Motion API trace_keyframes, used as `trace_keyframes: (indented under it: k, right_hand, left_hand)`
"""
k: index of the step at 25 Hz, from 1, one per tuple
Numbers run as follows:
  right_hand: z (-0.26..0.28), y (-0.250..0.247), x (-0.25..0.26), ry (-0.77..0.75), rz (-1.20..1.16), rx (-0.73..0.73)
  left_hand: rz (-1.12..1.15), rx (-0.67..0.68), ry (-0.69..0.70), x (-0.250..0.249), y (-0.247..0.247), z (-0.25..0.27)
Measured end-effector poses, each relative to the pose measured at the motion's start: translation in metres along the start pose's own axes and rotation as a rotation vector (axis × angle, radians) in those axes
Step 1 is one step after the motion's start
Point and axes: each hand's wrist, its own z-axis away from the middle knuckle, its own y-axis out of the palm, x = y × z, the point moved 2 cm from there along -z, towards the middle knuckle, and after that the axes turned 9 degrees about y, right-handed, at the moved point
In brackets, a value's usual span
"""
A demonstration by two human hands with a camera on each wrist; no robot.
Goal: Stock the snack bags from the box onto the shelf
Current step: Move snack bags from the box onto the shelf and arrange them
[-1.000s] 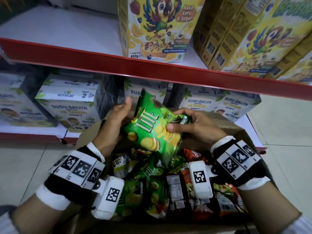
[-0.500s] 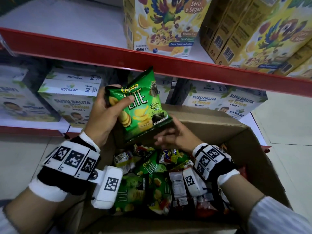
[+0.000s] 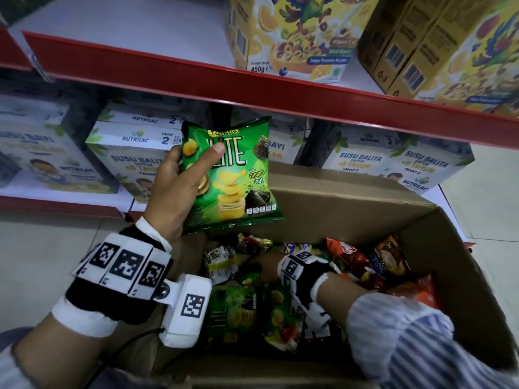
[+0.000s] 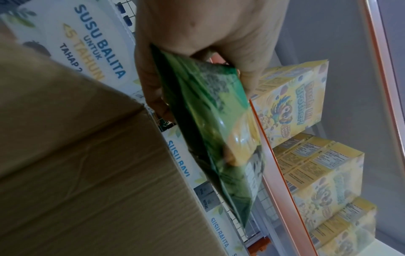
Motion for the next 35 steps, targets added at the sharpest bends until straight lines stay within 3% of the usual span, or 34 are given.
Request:
trace_keyframes:
  k: [3,7,9,12,17,21,23,25,28,35]
  right_hand:
    - [-0.021,0.028,0.02,0.049,0.048,0.067]
    - [-0.02,0.042,0.032,0.076,0.192,0.001]
    - [-0.012,0.044,0.036,0.119,0.119,-0.034]
    - [0.016,0.024,0.04,0.048,0.001,-0.036]
    - [0.119,-0.066,0.005,0.001,-0.517,-0.124]
    - [0.211,-0.118,-0.031,-0.051,-1.001,-0.527]
    - [0.23,-0.124,-0.037,-0.156,-1.346,-0.655]
    - [0.229,-0.123,-0.024,-0.307,-1.487,-0.68]
    - [0.206,-0.116,0.0,-0.435,-1.487,-0.675]
    - [0.181,-0.097,0.001,-0.396,-1.337,-0.639]
  left_hand:
    - [0.0,-0.018,0.018,-0.002,-0.004,0.001]
    - [-0.045,0.003,0.017,-0.003,-0.01,0.0]
    - [-0.068,0.019,0.03,-0.005,-0.009,0.0]
    - [-0.062,-0.004,0.087,-0.008,-0.01,-0.001]
    - [-0.051,-0.074,0.19,-0.016,-0.006,-0.002]
    - [-0.071,-0.135,0.269,-0.022,0.005,0.001]
    - [-0.126,-0.098,0.29,-0.021,0.014,0.005]
    - [-0.131,-0.006,0.199,-0.017,0.023,0.012]
    - [-0.081,0.114,-0.011,-0.006,0.032,0.015]
    - [0.04,0.352,0.021,-0.002,0.035,0.025]
